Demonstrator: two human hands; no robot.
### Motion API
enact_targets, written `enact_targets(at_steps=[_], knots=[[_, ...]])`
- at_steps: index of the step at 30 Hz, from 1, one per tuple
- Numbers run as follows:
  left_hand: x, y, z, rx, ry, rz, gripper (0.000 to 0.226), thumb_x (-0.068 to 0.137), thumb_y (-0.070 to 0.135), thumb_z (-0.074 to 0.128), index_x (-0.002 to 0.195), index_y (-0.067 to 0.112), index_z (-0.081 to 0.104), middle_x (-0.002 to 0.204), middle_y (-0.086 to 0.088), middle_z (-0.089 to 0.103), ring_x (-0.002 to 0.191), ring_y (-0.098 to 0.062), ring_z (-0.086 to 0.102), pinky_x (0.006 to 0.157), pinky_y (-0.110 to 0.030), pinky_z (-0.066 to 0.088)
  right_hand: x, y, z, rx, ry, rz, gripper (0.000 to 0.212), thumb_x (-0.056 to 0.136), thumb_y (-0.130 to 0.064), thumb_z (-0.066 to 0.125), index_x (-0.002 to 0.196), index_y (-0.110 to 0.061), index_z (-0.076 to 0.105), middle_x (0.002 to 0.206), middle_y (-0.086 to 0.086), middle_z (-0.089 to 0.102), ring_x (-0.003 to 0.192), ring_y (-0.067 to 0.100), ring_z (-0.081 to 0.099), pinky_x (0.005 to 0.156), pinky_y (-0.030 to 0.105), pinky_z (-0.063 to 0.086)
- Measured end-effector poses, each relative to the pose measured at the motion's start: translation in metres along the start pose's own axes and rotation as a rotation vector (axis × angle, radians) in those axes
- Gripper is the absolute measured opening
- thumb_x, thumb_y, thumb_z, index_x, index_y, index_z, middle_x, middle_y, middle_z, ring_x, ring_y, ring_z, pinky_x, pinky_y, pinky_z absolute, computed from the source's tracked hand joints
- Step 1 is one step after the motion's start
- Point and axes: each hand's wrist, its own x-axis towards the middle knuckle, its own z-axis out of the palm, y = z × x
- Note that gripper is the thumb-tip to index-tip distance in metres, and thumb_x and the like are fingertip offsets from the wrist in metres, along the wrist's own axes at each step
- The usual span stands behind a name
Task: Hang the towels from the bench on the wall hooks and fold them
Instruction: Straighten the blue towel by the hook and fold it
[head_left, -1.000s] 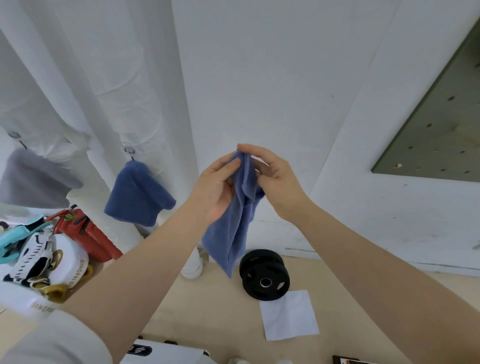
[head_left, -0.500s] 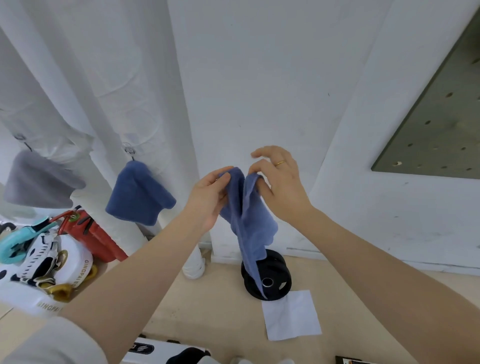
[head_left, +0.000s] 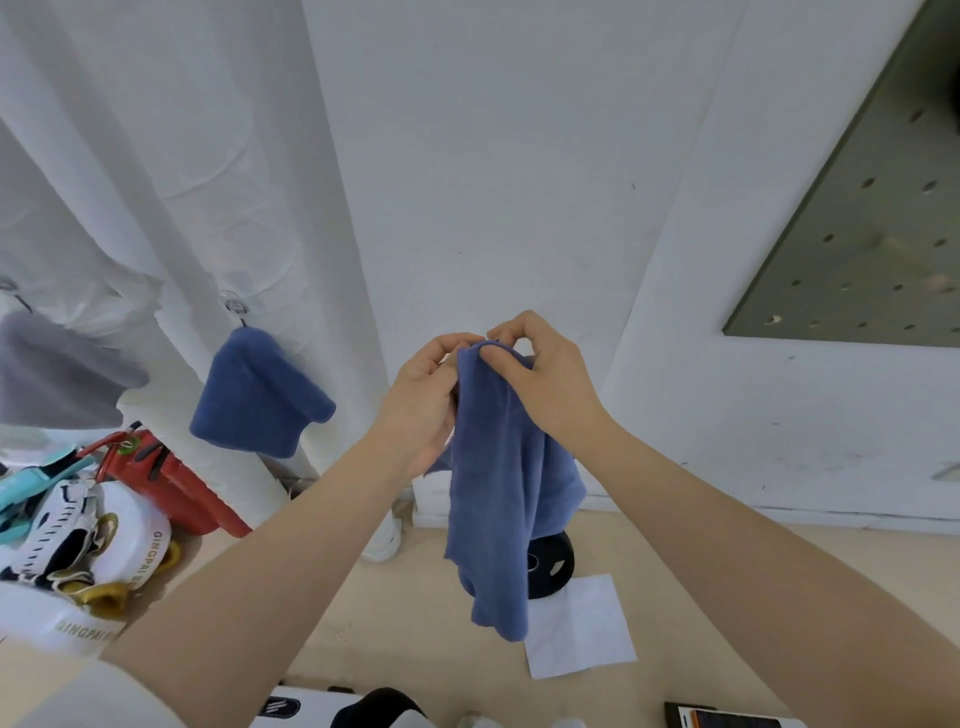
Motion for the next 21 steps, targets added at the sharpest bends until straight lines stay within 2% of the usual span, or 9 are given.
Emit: enact_targets(at_steps=[2,6,10,11,13,14,17,20,21], knots=[[-0.002,0.0,0.005,-0.039,-0.007,0.008,0.018,0.097,0.007,0.041,0.095,0.009,0.059,0.083,-0.005,0.07,0.075,-0.012,0.068,0.067,-0.022,0.056,-0.001,-0.003,-0.001,0.076,0.005,0.029,0.016,0.09,-0.016,0.057,0.076,-0.018,0.048,0.074,-0.008,0.054,0.066,0.004,0.049,0.059,0.008,0.041],[-0.006,0.002,0.012,-0.122,-0.013,0.005,0.016,0.097,0.008,0.042,0.095,0.007,0.058,0.08,-0.006,0.071,0.074,-0.013,0.07,0.063,-0.021,0.055,-0.003,-0.005,-0.002,0.108,0.034,0.008,0.015,0.091,-0.012,0.054,0.077,-0.014,0.046,0.069,-0.005,0.049,0.062,0.006,0.044,0.058,0.011,0.039],[-0.006,0.006,0.013,-0.037,-0.072,0.039,0.028,0.097,0.022,0.042,0.101,0.003,0.061,0.098,-0.015,0.068,0.091,-0.021,0.067,0.079,-0.028,0.055,-0.003,-0.003,-0.006,0.089,0.072,-0.006,0.018,0.089,-0.014,0.056,0.074,-0.016,0.047,0.068,-0.006,0.05,0.057,0.006,0.041,0.057,0.013,0.038],[-0.006,0.007,0.012,0.027,-0.081,0.064,0.024,0.095,0.023,0.045,0.1,0.006,0.063,0.099,-0.012,0.069,0.092,-0.019,0.066,0.081,-0.028,0.054,-0.003,-0.003,-0.007,0.071,0.08,-0.012,0.017,0.089,-0.016,0.057,0.074,-0.016,0.048,0.068,-0.005,0.051,0.055,0.006,0.04,0.055,0.013,0.038],[-0.003,0.011,0.01,0.149,-0.071,0.12,0.013,0.093,0.012,0.051,0.097,0.013,0.064,0.092,-0.001,0.073,0.09,-0.012,0.067,0.08,-0.023,0.051,-0.002,-0.003,-0.008,0.041,0.098,-0.027,0.018,0.088,-0.018,0.059,0.073,-0.017,0.05,0.068,-0.005,0.053,0.053,0.005,0.042,0.054,0.012,0.038],[-0.001,0.014,0.008,0.204,-0.062,0.147,0.016,0.092,0.007,0.052,0.094,0.016,0.064,0.087,0.005,0.074,0.088,-0.009,0.067,0.079,-0.02,0.051,-0.002,-0.004,-0.01,0.031,0.098,-0.027,0.019,0.088,-0.019,0.061,0.072,-0.019,0.051,0.068,-0.007,0.054,0.054,0.004,0.044,0.055,0.011,0.039],[0.006,0.025,0.001,0.301,-0.03,0.178,0.022,0.091,0.003,0.051,0.086,0.019,0.065,0.079,0.009,0.074,0.081,-0.006,0.068,0.074,-0.017,0.052,0.002,-0.004,-0.02,0.044,-0.044,0.028,0.021,0.086,-0.021,0.062,0.066,-0.024,0.057,0.066,-0.012,0.057,0.06,0.0,0.051,0.063,0.015,0.043],[0.012,0.038,-0.007,0.338,-0.015,0.192,0.024,0.092,0.001,0.048,0.084,0.017,0.063,0.076,0.007,0.074,0.077,-0.008,0.069,0.074,-0.018,0.053,0.004,0.002,-0.034,0.136,-0.318,0.13,0.019,0.085,-0.024,0.061,0.071,-0.01,0.06,0.069,-0.004,0.057,0.067,0.01,0.052,0.064,0.022,0.04],[0.014,0.042,-0.011,0.34,0.005,0.204,0.024,0.092,0.0,0.047,0.083,0.017,0.062,0.074,0.008,0.073,0.076,-0.006,0.069,0.073,-0.017,0.053,0.004,0.005,-0.039,0.164,-0.409,0.175,0.026,0.083,-0.028,0.061,0.077,-0.003,0.059,0.074,0.003,0.055,0.071,0.014,0.051,0.065,0.024,0.039]])
